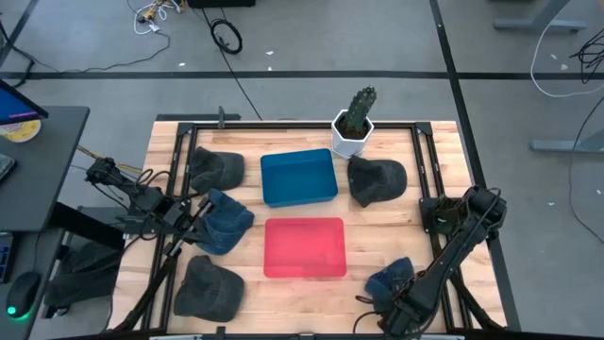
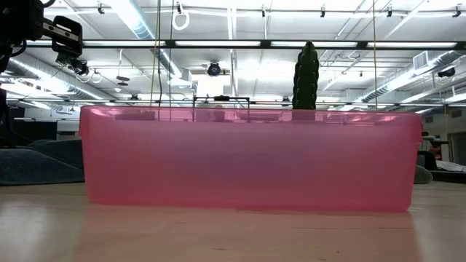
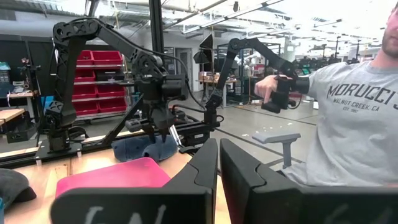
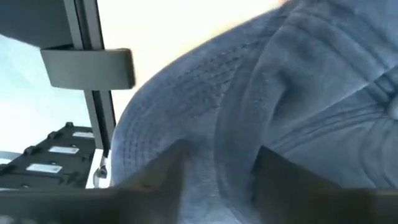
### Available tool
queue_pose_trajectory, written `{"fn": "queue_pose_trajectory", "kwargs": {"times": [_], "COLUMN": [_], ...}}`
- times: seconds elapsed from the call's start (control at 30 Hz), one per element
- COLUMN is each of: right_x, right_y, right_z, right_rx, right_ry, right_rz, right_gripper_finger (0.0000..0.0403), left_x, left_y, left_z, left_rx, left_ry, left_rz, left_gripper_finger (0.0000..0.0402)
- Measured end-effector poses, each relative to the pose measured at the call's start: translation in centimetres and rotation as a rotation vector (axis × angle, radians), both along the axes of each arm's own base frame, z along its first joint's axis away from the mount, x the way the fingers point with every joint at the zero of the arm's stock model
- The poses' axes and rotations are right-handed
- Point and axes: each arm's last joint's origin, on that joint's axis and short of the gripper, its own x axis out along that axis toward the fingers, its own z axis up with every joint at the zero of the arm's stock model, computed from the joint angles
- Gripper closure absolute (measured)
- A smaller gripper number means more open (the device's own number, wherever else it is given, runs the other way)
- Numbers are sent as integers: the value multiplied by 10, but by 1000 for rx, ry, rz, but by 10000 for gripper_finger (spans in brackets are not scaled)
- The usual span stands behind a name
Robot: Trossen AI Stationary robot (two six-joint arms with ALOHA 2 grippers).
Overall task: Pick & Place hat
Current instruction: Put the right blue cap into the red bin
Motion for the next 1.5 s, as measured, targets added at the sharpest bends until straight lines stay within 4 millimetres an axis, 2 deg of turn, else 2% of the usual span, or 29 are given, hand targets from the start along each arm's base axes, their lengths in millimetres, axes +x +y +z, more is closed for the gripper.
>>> {"fn": "queue_pose_trajectory", "kwargs": {"times": [0.07,0.13,0.37,0.67,0.83,1.0,1.07,1.33,1.5], "right_x": [-2,-3,-5,5,25,56,68,106,122], "right_y": [-2,-4,-21,-58,-77,-88,-92,-117,-134], "right_z": [3,9,34,59,79,111,118,127,125], "right_rx": [-6,0,-39,-149,-266,-366,-378,-463,-380], "right_ry": [3,-13,-101,-191,-264,-457,-521,-664,-700], "right_rz": [36,68,105,340,487,636,736,1023,1081], "right_gripper_finger": [350,385,398,401,402,402,402,403,403], "left_x": [0,0,0,0,0,0,0,0,0], "left_y": [0,0,0,0,0,0,0,0,0], "left_z": [0,0,0,0,0,0,0,0,0], "left_rx": [0,0,0,0,0,0,0,0,0], "left_ry": [0,0,0,0,0,0,0,0,0], "left_rz": [0,0,0,0,0,0,0,0,0], "left_gripper_finger": [381,381,381,381,381,381,381,381,381]}}
